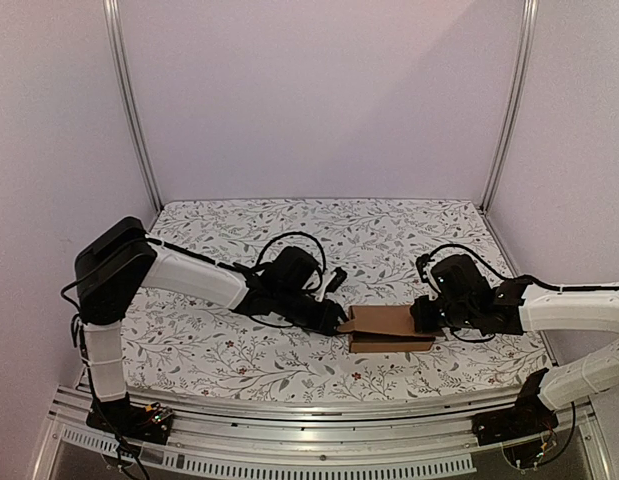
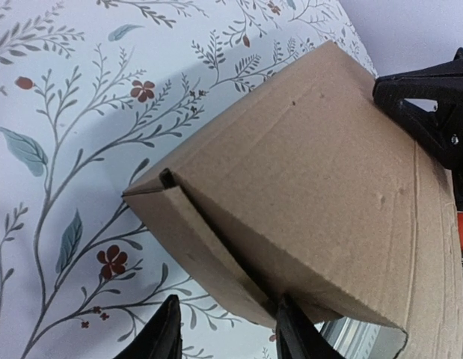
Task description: Fold the paper box
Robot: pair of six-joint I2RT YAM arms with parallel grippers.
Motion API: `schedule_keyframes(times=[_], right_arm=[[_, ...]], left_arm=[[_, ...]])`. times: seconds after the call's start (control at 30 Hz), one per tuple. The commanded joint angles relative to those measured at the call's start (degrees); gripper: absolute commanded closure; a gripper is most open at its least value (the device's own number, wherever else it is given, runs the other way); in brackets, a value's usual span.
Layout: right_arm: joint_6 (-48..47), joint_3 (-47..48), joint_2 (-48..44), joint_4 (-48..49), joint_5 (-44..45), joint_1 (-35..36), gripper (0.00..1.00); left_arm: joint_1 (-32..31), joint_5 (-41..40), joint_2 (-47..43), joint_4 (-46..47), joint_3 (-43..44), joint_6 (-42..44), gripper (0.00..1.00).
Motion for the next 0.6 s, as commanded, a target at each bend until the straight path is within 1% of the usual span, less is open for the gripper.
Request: schedule_keyframes(times=[0.0,0.33,0.57], right_arm=[[0.61,-0.93,0.91,-0.05,-0.33,0.64,0.99],[0.8,-1.34,1.81,0.18,-0.56,0.93,0.99],[0.89,-1.72,1.12,-0.1,-0.26,0.99,0.99]], left_arm=[[-1.0,0.97,1.58,0.96,1.51,-0.4,0.58],[-1.26,1.1,2.93,0.1,2.55,-0.38,0.58],[-1.19,-2.13,1.6,-3.37,1.68,1.74,0.6]])
